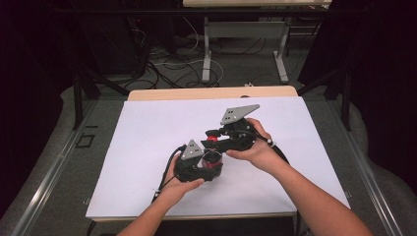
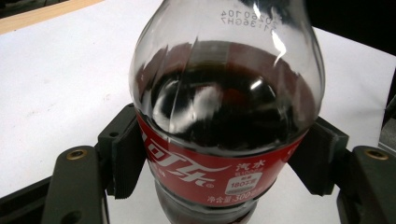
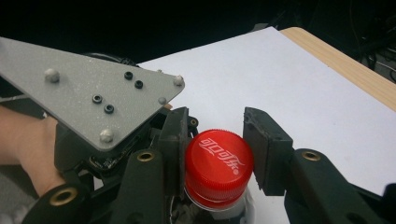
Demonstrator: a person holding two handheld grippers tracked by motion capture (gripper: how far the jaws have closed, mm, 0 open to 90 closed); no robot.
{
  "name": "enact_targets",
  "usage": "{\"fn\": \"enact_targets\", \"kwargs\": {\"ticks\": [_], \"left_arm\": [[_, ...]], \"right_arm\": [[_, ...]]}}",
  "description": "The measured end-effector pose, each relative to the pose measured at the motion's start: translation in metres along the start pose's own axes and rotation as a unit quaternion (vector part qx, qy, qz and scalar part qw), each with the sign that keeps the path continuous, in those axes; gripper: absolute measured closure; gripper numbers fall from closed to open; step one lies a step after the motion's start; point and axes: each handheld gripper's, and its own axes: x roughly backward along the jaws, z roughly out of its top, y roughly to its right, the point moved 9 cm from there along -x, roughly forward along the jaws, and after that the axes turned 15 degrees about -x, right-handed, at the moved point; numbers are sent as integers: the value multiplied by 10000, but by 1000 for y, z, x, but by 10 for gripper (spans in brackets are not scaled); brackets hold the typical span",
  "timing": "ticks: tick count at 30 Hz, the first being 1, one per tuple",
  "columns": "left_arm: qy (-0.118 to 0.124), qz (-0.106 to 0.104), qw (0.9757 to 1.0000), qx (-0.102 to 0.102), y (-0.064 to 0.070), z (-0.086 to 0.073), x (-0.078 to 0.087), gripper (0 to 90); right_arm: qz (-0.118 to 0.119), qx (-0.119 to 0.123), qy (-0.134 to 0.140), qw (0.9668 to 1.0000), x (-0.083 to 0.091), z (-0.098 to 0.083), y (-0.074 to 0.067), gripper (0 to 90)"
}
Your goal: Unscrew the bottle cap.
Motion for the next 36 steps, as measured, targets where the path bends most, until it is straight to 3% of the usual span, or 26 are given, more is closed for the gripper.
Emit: {"fn": "enact_targets", "kwargs": {"ticks": [4, 5, 6, 7, 12, 15, 17, 18, 19, 22, 25, 27, 28, 32, 36], "left_arm": [[-8, -35, 10000, -71, 2, 0, 0, 296], [-41, -81, 9999, -137, 3, 0, 1, 296], [53, -42, 10000, -71, 4, 1, -1, 296], [38, -58, 9998, -206, 3, 2, -1, 296], [63, -164, 9995, -258, 9, 3, -1, 295], [105, -162, 9996, -229, 10, 4, -2, 295], [56, -181, 9996, -232, 9, 3, -2, 295], [61, -146, 9997, -210, 8, 3, -1, 295], [85, -85, 9997, -212, 6, 4, -2, 295], [69, -48, 9999, -99, 4, 3, 0, 295], [70, 69, 9999, -37, -2, 3, 2, 295], [33, 140, 9999, 61, -3, 2, 2, 295], [23, 156, 9999, 71, -3, 1, 3, 295], [10, 179, 9998, 72, -4, 1, 2, 295], [45, 137, 9999, 38, -1, 3, 2, 295]], "right_arm": [[156, 288, -207, 9992, 2, -2, -1, 610], [294, 383, -268, 9985, 2, -2, -2, 610], [401, 463, -349, 9975, 3, -2, -2, 610], [516, 476, -389, 9968, 4, -2, -2, 610], [1124, 816, -611, 9884, 9, -3, -1, 610], [1308, 889, -659, 9852, 11, -4, -1, 608], [1209, 821, -657, 9871, 10, -5, -1, 565], [1159, 667, -599, 9892, 10, -4, -2, 483], [1047, 509, -490, 9920, 10, -2, -3, 457], [545, 476, -273, 9970, 11, 2, -4, 438], [70, 22, 85, 9999, 13, 7, -5, 437], [-265, -161, 314, 9990, 15, 9, -5, 453], [-461, -418, 502, 9968, 16, 8, -8, 474], [-673, -553, 682, 9939, 14, 7, -10, 509], [-901, -597, 656, 9920, 9, 3, -11, 559]]}}
